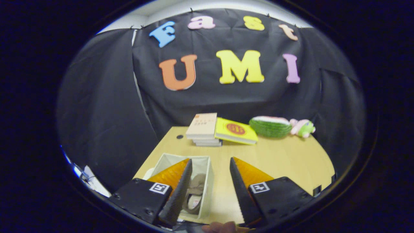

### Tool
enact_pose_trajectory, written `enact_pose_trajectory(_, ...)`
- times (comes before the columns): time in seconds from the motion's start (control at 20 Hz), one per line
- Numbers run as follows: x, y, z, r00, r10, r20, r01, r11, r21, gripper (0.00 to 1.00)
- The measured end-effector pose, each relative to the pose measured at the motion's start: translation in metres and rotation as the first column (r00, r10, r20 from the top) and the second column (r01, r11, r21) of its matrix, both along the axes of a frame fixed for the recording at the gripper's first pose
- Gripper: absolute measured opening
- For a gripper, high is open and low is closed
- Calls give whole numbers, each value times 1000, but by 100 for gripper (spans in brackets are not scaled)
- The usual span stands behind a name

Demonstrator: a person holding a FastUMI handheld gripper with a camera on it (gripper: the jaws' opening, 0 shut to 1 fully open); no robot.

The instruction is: Open the storage box then place both shoes into the box .Put the left shoe in first, then the right shoe, with the right side of both shoes facing outward in a uniform manner.

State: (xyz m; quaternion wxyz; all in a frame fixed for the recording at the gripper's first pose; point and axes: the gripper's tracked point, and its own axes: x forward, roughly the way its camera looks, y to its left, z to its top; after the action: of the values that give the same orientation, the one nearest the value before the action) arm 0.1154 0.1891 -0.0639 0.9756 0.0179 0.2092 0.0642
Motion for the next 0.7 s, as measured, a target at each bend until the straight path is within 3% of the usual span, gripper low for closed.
enact_pose_trajectory(0.1,-19,-4,14,995,-9,102,10,1000,-6,100)
enact_pose_trajectory(0.25,-52,-6,17,989,8,147,-9,1000,6,100)
enact_pose_trajectory(0.35,-63,-17,27,981,-28,194,25,1000,18,100)
enact_pose_trajectory(0.7,-100,-28,8,975,-44,219,34,998,48,100)
